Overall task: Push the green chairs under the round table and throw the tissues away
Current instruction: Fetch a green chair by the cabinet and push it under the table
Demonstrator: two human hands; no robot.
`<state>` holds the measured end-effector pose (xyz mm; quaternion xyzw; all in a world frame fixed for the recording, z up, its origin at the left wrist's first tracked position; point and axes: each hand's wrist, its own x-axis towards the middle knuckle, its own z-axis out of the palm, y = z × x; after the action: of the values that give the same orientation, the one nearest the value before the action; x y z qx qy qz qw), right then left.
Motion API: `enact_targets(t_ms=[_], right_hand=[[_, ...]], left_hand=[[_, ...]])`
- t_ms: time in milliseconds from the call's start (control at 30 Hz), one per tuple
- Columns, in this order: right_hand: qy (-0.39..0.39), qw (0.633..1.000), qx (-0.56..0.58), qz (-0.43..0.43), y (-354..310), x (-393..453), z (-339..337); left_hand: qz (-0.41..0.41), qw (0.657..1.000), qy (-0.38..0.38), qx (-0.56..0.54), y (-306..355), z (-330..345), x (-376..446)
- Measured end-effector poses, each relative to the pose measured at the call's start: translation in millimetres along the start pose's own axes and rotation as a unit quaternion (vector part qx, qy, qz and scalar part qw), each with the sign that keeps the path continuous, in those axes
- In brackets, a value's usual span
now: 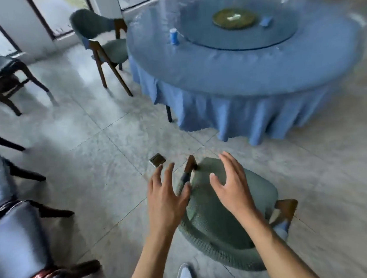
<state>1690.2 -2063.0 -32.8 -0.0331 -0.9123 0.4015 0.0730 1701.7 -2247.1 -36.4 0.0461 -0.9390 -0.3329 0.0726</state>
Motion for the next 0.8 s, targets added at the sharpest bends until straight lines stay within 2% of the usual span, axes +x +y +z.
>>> enact_targets(t_ms=[200,333,400,667,800], right_hand=[[0.108,0.986,-0.019,0.122,27,-27,-30],[0.154,0.975,-0.033,0.159,35,-49,-39],[0.195,0.958,-0.041,0.208,47,-72,-50],[0.203,0.949,-0.028,0.238,64,-108,-50],[0.199,0.944,-0.008,0.262,67,-123,-44]], left_hand=[[0.117,0.989,-0.084,-0.038,30,33,16],[0.141,0.982,-0.116,-0.052,40,45,10],[0.185,0.969,-0.152,-0.055,52,60,-2],[0.192,0.960,-0.201,-0.041,46,71,-26],[0.157,0.962,-0.219,-0.035,33,76,-38]])
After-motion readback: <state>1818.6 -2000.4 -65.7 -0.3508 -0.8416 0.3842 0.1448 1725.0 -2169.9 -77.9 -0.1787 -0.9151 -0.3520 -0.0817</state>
